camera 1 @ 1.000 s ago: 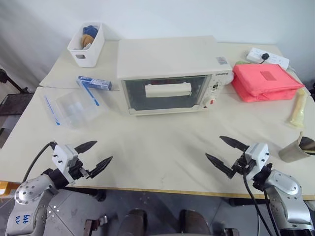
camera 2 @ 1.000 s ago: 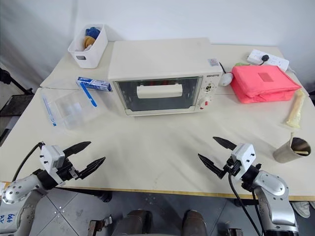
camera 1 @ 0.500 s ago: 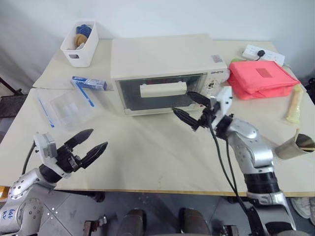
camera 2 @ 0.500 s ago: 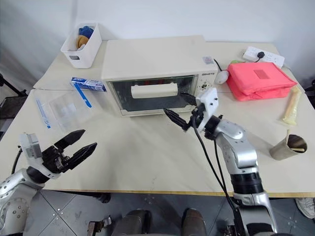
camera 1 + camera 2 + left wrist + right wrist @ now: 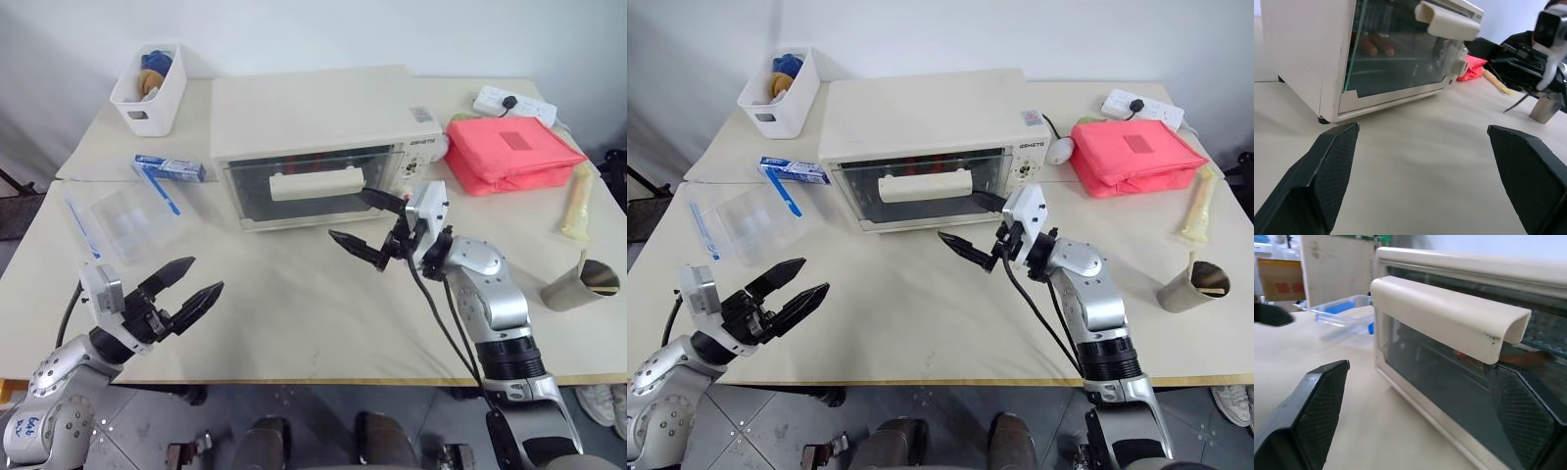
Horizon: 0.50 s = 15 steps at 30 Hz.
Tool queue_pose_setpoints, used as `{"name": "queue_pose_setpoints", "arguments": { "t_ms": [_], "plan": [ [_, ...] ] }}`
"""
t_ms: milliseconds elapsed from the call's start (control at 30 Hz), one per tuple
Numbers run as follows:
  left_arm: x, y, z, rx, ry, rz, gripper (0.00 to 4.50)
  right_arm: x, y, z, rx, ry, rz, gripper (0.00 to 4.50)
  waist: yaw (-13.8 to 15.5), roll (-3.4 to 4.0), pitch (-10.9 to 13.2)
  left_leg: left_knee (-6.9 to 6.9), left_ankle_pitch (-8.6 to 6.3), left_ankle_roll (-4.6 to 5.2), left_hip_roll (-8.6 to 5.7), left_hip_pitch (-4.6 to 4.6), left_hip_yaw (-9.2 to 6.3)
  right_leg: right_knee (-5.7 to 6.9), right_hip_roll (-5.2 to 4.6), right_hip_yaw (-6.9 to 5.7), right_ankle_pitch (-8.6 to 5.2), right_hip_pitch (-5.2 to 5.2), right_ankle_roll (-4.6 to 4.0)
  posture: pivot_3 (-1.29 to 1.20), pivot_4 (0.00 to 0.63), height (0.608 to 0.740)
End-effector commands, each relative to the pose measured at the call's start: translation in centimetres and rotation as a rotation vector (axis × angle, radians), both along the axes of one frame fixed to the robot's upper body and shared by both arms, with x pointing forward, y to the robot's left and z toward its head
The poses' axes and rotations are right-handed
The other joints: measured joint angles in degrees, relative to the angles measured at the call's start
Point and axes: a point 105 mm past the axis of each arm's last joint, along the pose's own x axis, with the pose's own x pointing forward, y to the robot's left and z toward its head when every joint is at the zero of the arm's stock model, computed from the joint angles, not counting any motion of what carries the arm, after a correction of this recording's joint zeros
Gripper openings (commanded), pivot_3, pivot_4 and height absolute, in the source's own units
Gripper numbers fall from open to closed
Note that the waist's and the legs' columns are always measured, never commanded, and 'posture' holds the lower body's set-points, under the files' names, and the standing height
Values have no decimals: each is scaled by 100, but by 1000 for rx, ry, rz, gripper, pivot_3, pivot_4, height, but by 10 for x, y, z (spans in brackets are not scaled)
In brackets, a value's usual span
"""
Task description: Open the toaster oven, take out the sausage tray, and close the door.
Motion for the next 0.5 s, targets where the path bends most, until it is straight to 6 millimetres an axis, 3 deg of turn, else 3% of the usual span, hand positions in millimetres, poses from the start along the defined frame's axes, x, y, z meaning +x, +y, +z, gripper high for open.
{"name": "queue_pose_setpoints", "arguments": {
  "t_ms": [33,133,200,300,500],
  "plan": [
    [1,0,5,14,-23,-2,4450,-17,7,14,-2,-110,89,4500,-14,0,0,-2,0,0,1,-1,8,5,0,6,0,-9,0,0,150,740],
    [4,1,7,8,-30,0,4450,-28,9,11,-27,-136,145,4500,-9,-1,0,-1,-1,-1,8,-2,34,7,4,6,0,-15,-1,0,150,740],
    [8,6,14,-8,-43,-3,4450,-38,8,-4,-142,-216,181,4500,1,-1,0,-1,-1,-2,10,-3,61,7,5,7,0,-16,-1,0,150,740],
    [13,16,28,-61,-82,-11,3858,-40,7,-11,-184,-261,181,4500,-16,-3,2,0,-1,-2,13,-4,78,11,5,9,1,-27,-2,0,150,740],
    [53,28,42,-52,-160,61,2036,-35,7,-8,-177,-298,159,4500,-35,-8,4,4,-2,-2,24,6,112,18,4,8,9,-36,-14,0,150,740]
  ]
}}
